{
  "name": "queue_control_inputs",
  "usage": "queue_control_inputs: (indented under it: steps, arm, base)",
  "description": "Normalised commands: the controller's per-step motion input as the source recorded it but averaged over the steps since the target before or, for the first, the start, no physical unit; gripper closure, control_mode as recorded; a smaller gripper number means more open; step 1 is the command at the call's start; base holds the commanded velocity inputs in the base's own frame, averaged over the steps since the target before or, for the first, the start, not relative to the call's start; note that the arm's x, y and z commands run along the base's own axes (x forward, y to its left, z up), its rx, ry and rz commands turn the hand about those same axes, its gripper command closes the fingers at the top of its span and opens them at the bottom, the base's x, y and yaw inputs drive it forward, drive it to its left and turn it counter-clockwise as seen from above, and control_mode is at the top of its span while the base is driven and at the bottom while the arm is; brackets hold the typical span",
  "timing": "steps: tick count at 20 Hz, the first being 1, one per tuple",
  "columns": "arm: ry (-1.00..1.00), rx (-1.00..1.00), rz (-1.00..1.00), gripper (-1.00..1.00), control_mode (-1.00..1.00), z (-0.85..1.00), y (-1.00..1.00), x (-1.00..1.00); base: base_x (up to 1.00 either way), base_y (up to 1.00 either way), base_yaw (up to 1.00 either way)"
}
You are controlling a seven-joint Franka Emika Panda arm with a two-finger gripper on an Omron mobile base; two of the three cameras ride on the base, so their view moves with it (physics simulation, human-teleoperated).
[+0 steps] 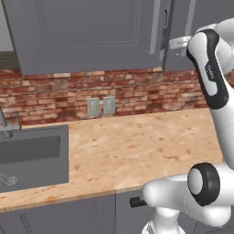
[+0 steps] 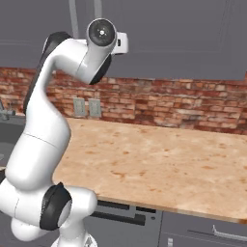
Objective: Open the cabinet, pick the kettle from the cabinet, and place it in the sink.
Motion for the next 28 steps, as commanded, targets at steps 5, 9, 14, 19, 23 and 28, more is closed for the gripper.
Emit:
queue_control_inputs:
  steps: [5, 9, 14, 19, 23, 28]
  arm:
    - [0.0, 0.0, 0.22, 1.0, -1.0, 0.0, -0.25, -0.67]
    - [0.0, 0.0, 0.22, 1.0, -1.0, 0.0, -0.37, -0.64]
    - [0.0, 0.03, 0.15, 1.0, -1.0, 0.0, -0.41, -0.6]
    - [0.0, 0.09, 0.1, 1.0, -1.0, 0.0, -0.46, -0.59]
    - [0.0, 0.14, 0.05, 1.0, -1.0, 0.01, -0.51, -0.57]
    - [0.0, 0.17, 0.02, 1.0, -1.0, 0.02, -0.56, -0.55]
  base:
    - [0.0, 0.0, 0.0]
    - [0.0, 0.0, 0.0]
    - [0.0, 0.0, 0.0]
    - [0.0, 0.0, 0.0]
    - [0.0, 0.0, 0.0]
    - [0.0, 0.0, 0.0]
